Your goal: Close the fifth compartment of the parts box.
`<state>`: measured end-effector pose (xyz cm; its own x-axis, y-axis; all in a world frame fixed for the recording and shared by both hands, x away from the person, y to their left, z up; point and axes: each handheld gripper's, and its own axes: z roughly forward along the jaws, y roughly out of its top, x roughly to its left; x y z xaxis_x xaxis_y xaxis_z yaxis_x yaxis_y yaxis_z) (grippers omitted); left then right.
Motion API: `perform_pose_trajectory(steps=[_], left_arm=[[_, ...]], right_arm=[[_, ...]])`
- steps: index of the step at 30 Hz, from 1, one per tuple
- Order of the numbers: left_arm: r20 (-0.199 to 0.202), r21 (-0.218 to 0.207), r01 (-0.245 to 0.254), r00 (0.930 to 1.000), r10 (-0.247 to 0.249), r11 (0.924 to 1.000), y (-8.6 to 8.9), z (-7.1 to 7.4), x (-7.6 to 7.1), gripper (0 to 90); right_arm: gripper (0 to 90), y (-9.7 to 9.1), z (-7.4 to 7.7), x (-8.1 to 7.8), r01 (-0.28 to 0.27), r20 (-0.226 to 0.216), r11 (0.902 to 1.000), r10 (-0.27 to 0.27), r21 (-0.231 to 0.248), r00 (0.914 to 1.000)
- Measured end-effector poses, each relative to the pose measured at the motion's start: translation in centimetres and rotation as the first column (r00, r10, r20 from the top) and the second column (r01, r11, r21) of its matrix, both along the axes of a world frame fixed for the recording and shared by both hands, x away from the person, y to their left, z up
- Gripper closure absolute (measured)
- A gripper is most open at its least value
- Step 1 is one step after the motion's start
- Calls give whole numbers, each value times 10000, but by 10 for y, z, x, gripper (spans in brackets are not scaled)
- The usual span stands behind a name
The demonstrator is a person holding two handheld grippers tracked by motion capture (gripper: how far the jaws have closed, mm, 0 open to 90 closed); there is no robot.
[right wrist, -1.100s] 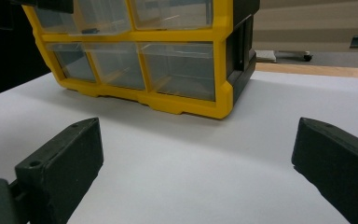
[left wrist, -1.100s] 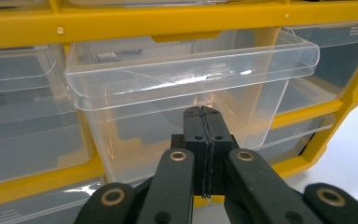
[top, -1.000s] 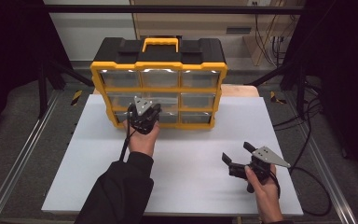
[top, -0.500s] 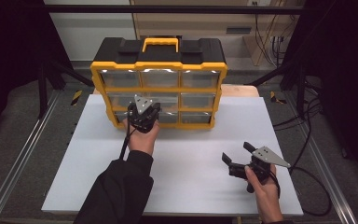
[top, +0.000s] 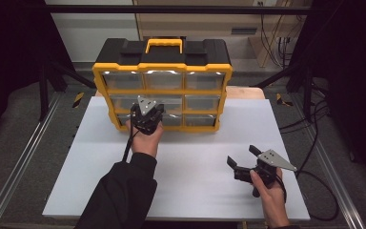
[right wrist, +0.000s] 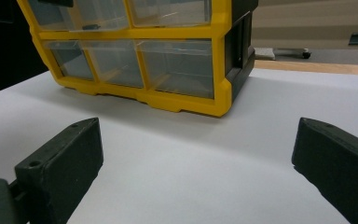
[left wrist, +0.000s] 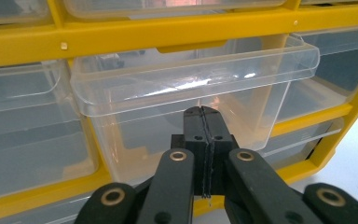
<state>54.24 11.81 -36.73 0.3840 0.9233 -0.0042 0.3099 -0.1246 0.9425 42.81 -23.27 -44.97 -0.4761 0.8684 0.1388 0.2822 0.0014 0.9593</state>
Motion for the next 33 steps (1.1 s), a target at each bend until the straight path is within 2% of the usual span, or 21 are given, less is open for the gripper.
perform_pose_trajectory(steps=[7, 15, 30, 33], left_arm=[[19, 61, 12, 10000, -12, 10000, -1, 2, 1, 895], [102, 363, 43, 9999, -47, 9993, -3, 4, 4, 894], [135, 471, 17, 9999, -24, 9989, -6, 4, 11, 894], [158, 461, 1, 9999, -9, 9989, -7, 4, 14, 894]], right_arm=[[24, 0, 0, 0, 7, -20, 10000, -7, 31, 10000], [24, 1, 0, 0, 7, -48, 10000, -7, 59, 10000], [29, 1, -1, 1, 24, -100, 10000, -25, -60, 9999], [24, 2, 0, 0, 15, -112, 10000, -15, 76, 9999]])
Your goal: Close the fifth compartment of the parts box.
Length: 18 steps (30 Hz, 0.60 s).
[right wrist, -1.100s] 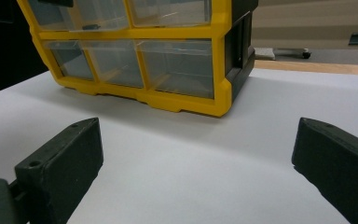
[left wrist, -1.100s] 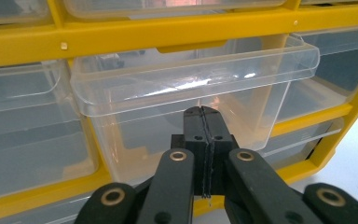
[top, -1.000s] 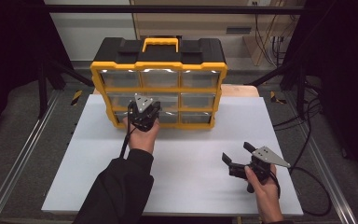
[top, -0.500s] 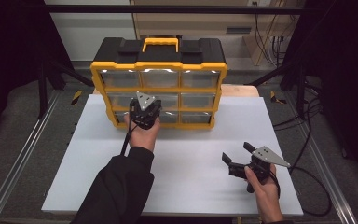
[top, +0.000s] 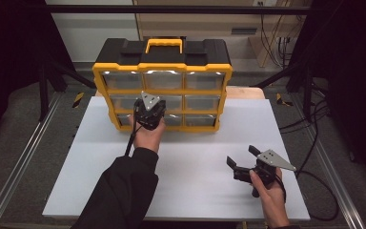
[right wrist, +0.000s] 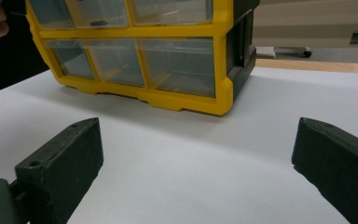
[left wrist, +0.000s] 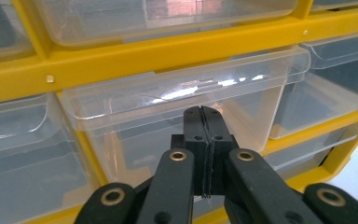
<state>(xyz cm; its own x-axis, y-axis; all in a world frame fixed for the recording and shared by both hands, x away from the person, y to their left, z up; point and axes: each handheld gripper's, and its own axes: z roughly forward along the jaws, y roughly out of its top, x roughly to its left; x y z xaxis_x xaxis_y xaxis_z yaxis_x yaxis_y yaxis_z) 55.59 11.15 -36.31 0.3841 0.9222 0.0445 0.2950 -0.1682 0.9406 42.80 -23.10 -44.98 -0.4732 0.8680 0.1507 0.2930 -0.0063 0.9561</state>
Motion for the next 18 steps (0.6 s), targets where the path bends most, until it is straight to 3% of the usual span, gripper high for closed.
perform_pose_trajectory(steps=[18], left_arm=[[103, -23, 69, 9999, -69, 10000, -5, -10, 3, 895]], right_arm=[[24, 1, -1, 1, -219, 126, 9998, 219, 18, 9997]])
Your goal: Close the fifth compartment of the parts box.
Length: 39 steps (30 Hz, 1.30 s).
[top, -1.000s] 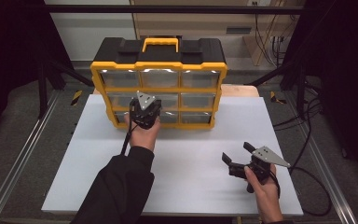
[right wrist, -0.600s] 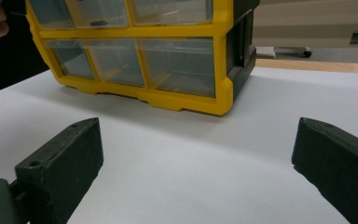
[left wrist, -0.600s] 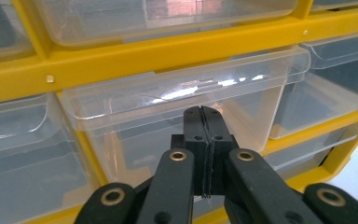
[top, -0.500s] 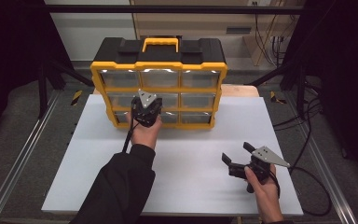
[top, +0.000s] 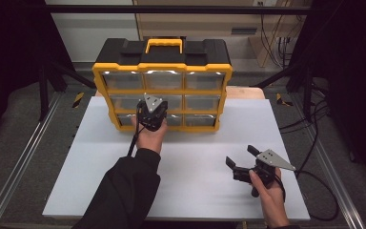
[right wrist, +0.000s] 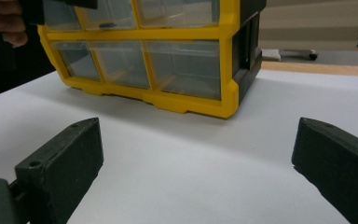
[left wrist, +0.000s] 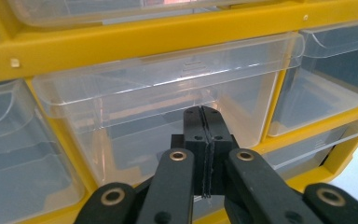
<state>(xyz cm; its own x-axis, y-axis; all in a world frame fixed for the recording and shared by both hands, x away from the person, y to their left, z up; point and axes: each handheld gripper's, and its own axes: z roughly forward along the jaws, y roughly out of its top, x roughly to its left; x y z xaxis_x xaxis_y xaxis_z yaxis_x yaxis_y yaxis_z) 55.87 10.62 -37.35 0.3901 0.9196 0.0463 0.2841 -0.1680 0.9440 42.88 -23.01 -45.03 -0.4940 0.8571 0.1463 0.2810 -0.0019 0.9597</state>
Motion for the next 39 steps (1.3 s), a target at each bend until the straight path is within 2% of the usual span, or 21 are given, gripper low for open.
perform_pose_trajectory(steps=[2, 8, 21, 35, 39], left_arm=[[2, -40, -6, 10000, 6, 10000, -1, 0, 1, 895], [36, -138, 2, 10000, -2, 9999, -1, -2, 0, 894], [-30, -231, -153, 9999, 153, 9996, 10, -1, 5, 895], [82, -65, -54, 10000, 54, 10000, 8, 0, 4, 895], [54, -214, 77, 10000, -76, 9997, 9, -2, 0, 896]], right_arm=[[20, -1, 1, -1, -24, 112, 10000, 23, 37, 9999], [21, -2, -1, 1, 91, 9, 9999, -91, 59, 10000], [24, -1, -2, 3, 106, -83, 9999, -105, 55, 9999], [25, -1, -2, 3, 99, -57, 9999, -98, 75, 9999], [25, 0, -1, 3, 134, -5, 9999, -134, -68, 9999]])
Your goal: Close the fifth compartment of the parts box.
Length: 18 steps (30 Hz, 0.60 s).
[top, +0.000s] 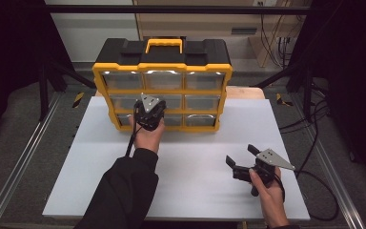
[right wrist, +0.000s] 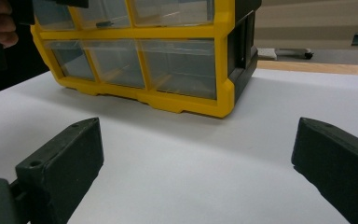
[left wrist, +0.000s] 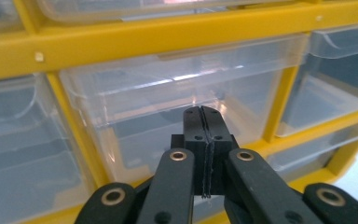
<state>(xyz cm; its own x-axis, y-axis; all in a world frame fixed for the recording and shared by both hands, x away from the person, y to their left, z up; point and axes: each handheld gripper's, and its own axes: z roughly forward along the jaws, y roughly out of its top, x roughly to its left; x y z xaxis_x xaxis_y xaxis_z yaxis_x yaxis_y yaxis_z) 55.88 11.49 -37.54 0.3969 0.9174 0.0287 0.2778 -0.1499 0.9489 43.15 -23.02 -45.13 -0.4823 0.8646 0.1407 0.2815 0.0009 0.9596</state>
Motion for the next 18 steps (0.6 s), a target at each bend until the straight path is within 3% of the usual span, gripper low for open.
perform_pose_trajectory(steps=[12, 18], left_arm=[[98, 208, 499, 9987, -502, 9985, 21, 4, -27, 897], [227, 500, 698, 9972, -710, 9963, 30, 5, -33, 897]], right_arm=[[25, 3, 0, 0, 70, -2, 9998, -70, -204, 10000], [25, 2, 0, 0, 112, -26, 9997, -112, -197, 9999]])
